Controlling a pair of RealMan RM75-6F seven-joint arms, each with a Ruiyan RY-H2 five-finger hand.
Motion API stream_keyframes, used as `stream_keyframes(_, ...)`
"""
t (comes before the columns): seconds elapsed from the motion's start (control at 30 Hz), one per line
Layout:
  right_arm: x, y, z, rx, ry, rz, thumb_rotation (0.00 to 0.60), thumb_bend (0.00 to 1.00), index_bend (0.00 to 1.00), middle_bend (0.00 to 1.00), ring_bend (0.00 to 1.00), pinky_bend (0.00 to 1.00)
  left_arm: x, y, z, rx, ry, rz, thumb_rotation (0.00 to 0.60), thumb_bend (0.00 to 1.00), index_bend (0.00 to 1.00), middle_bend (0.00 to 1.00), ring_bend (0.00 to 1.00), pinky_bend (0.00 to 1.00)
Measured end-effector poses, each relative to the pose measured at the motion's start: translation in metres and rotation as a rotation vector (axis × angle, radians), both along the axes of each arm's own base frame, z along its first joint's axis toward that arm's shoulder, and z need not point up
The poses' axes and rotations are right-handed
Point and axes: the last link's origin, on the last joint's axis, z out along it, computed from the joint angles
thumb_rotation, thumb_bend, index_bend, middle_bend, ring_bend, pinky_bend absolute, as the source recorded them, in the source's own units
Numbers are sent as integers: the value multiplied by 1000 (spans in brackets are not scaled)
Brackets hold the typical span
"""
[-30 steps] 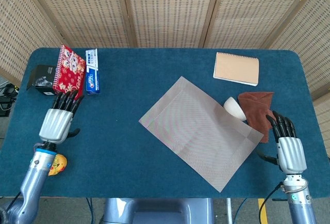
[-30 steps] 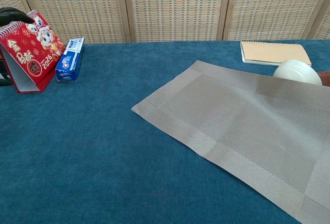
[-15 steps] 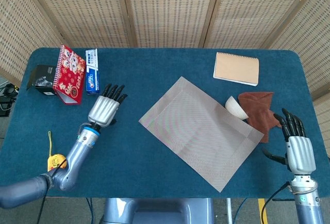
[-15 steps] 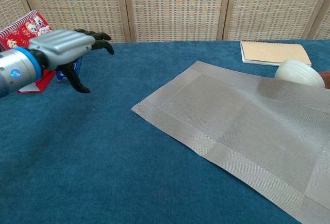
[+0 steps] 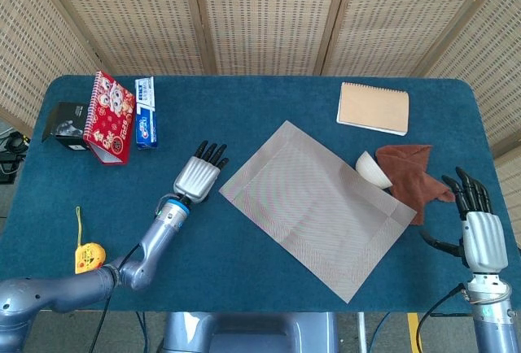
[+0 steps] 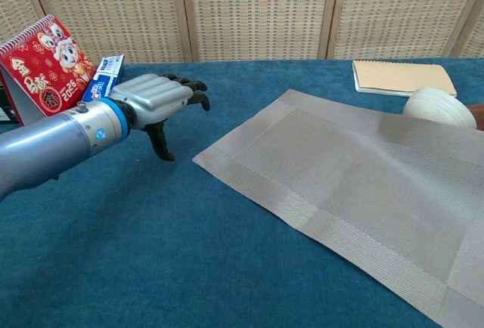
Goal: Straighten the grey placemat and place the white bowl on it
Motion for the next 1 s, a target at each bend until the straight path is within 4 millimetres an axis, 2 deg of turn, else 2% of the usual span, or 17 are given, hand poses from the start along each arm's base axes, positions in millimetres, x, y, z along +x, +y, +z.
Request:
stream_keyframes(0.6,-3,-2,7,-10,-40,-9,600,152,165,0,0,0,14,10,-33,-3,24,6,600,49,185,0,0,0)
stream_keyframes(0.83,-3,-3,10,-17,-52,-7,600,152,165,0,0,0,23,9,-45,-10,5,0,600,360,198,0,0,0)
stream_keyframes(1.0,-2,-2,10,-12,-55,-3,600,152,165,0,0,0,26,7,-47,-9,-8,-16,600,445,210,0,0,0)
